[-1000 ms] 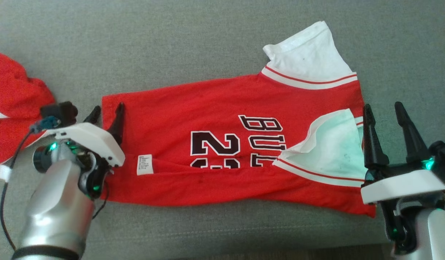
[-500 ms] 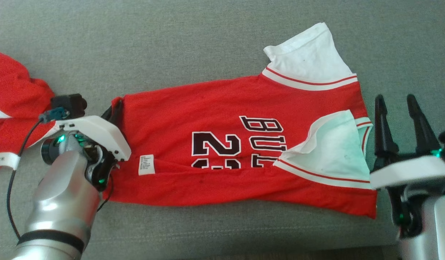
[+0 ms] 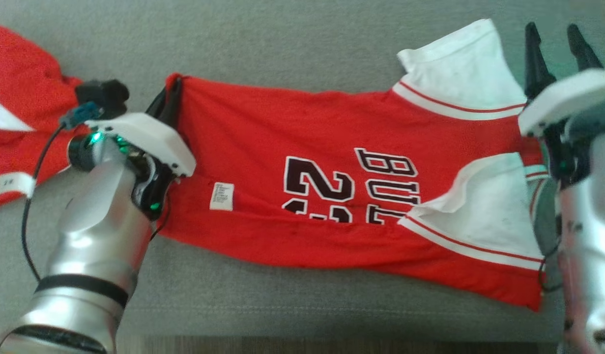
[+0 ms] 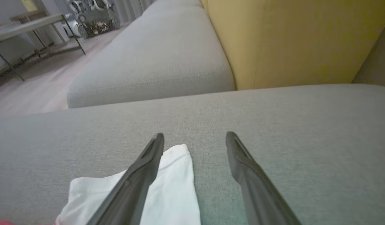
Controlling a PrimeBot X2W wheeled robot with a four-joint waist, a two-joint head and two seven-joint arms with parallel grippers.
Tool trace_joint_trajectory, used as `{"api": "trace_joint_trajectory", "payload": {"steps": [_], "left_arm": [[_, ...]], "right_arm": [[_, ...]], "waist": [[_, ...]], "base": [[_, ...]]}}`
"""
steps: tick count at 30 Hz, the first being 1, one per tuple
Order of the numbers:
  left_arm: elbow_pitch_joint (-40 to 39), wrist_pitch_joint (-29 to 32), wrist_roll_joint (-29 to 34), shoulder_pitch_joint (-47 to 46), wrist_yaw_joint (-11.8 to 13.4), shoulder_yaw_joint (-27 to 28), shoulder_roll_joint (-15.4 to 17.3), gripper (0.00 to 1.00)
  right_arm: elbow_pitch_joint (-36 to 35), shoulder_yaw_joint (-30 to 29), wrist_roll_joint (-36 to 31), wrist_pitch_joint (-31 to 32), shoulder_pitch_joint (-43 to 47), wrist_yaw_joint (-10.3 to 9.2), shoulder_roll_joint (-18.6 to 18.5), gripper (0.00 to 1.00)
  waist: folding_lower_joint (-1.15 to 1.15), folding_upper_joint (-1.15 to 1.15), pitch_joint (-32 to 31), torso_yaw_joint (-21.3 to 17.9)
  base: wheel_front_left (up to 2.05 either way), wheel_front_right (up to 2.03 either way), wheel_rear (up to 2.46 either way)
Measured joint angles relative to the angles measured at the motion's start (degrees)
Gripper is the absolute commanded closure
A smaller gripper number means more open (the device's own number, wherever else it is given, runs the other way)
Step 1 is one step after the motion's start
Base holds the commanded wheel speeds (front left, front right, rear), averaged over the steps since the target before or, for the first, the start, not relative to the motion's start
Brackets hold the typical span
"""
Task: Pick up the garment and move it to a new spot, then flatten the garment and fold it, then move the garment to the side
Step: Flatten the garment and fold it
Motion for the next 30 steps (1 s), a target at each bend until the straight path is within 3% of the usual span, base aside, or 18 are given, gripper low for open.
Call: {"api": "trace_joint_trajectory", "payload": {"steps": [7,13,15,24,30], "left_arm": [[0.47,-1.09,-1.8,-2.07,-0.18,-2.93,-1.34,1.0],[0.83,-1.76,-3.67,-2.3,-0.19,-5.14,-1.43,1.0],[0.93,-1.99,-4.25,-2.63,-0.19,-5.53,-1.42,1.0],[0.87,-2.89,-5.54,-3.72,-0.19,-6.36,-0.22,1.0],[-2.42,-3.07,-6.03,-3.07,-0.19,-4.63,1.32,1.0]], "right_arm": [[17.42,2.35,-2.65,4.36,-11.93,0.0,-2.26,0.0],[27.08,3.53,-4.04,6.24,-16.75,0.0,-2.77,0.0],[28.73,4.04,-4.03,5.88,-18.0,0.0,-2.91,0.98],[31.32,5.05,-1.85,-2.79,-20.94,0.0,-3.08,1.0],[28.38,8.32,3.02,-8.48,-21.75,0.0,-3.04,1.0]], "waist": [[0.0,0.0,2.96,2.93],[0.0,0.0,3.96,3.85],[0.0,0.0,4.06,3.95],[-0.01,0.0,2.91,3.15],[-0.01,0.0,0.7,1.89]], "base": [[0.0,0.0,0.0],[0.0,0.0,0.0],[0.0,0.0,0.0],[0.0,0.0,0.0],[0.0,0.0,0.0]]}}
